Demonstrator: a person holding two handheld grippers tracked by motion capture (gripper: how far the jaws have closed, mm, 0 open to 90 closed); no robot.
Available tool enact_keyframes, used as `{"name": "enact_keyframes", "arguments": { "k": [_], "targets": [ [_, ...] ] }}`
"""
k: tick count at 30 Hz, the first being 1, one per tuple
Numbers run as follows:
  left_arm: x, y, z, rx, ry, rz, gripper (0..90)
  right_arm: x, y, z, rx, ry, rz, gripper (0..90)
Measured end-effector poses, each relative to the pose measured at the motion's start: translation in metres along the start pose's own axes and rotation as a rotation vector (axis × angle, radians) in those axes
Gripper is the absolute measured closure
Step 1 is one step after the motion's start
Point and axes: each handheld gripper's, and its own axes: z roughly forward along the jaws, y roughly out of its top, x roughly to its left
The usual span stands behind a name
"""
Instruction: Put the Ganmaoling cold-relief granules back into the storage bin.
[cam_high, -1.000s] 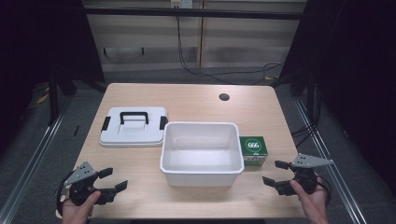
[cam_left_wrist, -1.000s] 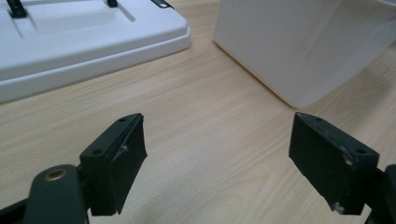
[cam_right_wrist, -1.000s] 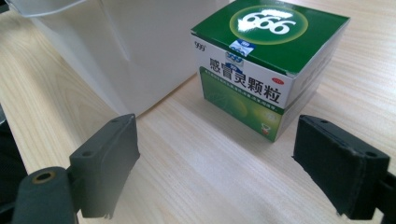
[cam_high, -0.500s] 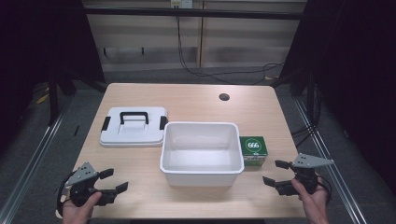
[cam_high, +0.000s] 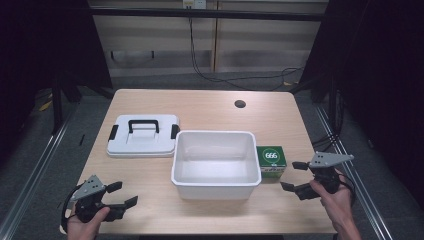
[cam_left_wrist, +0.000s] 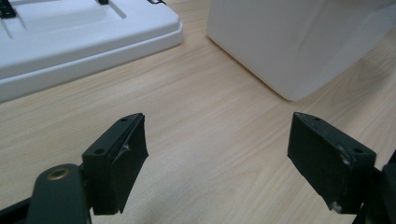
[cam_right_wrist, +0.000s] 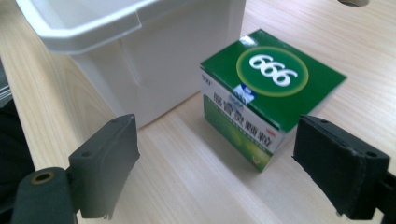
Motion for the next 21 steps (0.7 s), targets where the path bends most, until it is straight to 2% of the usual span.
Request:
{"name": "enact_keyframes", "arguments": {
  "k": [1,6,8,10,14,17,19,21],
  "targets": [
    [0.000,0.000,0.000,0.000,0.000,0.000,19.7,0.000,0.000,0.000,0.000,0.000,0.000,13.3],
    [0.000,0.000,0.000,0.003,0.002,0.001,19.7,-0.006,0.020,0.001,0.068,0.025,-0.006,13.5],
    [-0.001,-0.001,0.000,0.002,-0.001,-0.002,19.7,-0.010,0.026,0.002,0.086,0.058,-0.008,13.5],
    [-0.001,-0.001,-0.001,0.004,-0.003,-0.001,19.7,-0.012,0.031,0.004,0.105,0.054,-0.009,13.6],
    [-0.001,-0.001,-0.002,0.000,-0.002,0.004,19.8,-0.016,0.042,0.008,0.143,0.043,-0.056,13.4],
    [0.000,-0.001,-0.002,-0.004,0.000,0.002,19.8,-0.017,0.051,0.012,0.181,0.063,-0.099,13.0],
    [0.000,-0.001,-0.002,-0.003,-0.004,-0.003,19.8,-0.017,0.057,0.016,0.224,0.082,-0.135,12.8],
    [-0.001,-0.001,-0.002,-0.003,-0.005,-0.002,19.8,-0.017,0.062,0.021,0.270,0.078,-0.169,12.1]
  ]
}}
